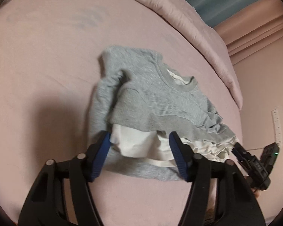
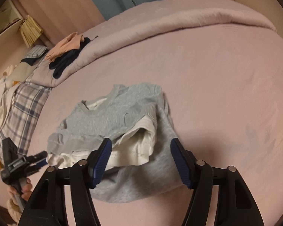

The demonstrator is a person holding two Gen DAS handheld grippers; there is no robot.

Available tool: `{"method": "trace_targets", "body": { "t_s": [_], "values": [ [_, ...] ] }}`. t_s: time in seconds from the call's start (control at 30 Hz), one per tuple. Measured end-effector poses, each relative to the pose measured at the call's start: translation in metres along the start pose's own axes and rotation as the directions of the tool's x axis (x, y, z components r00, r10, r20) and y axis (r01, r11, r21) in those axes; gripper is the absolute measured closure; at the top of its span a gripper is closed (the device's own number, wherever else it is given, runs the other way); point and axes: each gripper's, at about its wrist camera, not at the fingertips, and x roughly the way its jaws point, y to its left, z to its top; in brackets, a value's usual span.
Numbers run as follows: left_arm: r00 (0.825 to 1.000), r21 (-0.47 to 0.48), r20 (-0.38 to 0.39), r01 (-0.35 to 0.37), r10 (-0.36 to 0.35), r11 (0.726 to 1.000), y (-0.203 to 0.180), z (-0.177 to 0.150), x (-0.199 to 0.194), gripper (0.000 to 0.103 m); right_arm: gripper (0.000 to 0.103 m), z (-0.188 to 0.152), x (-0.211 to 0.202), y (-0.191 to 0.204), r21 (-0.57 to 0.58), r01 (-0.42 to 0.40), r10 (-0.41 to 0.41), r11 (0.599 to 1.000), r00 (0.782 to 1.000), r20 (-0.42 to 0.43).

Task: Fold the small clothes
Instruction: 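Open both tools to lay the hem on the shirt, then grasp the folded edge near the cuff with both tools, then lift the folded edge with both tools and fold it over the sweatshirt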

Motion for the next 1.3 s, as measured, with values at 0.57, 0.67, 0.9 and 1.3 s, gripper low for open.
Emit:
{"method": "trace_targets", "body": {
  "t_s": [0.57,0.67,0.9,1.3],
  "values": [
    [0.992,0.033,0.12,0.039,-0.043,0.999,-0.033,0.051,-0.006,0.088,0.096,0.045,0.002,0.026,0.014,-0.113,0.111,0.994,0.989,0.096],
    [0.988,0.036,0.15,0.031,-0.036,0.999,-0.038,0.069,-0.004,0.089,0.096,0.06,0.014,0.031,0.023,-0.122,0.119,0.992,0.988,0.095],
    [0.995,-0.013,0.096,-0.001,0.003,1.0,-0.025,0.107,0.047,0.088,0.096,0.083,0.067,0.022,0.115,-0.042,0.038,0.992,0.999,0.037],
    [0.998,-0.015,0.057,0.007,-0.006,1.0,-0.015,0.117,0.058,0.047,0.093,0.085,0.112,-0.002,0.23,0.003,0.014,0.973,0.997,-0.075]
  ]
}}
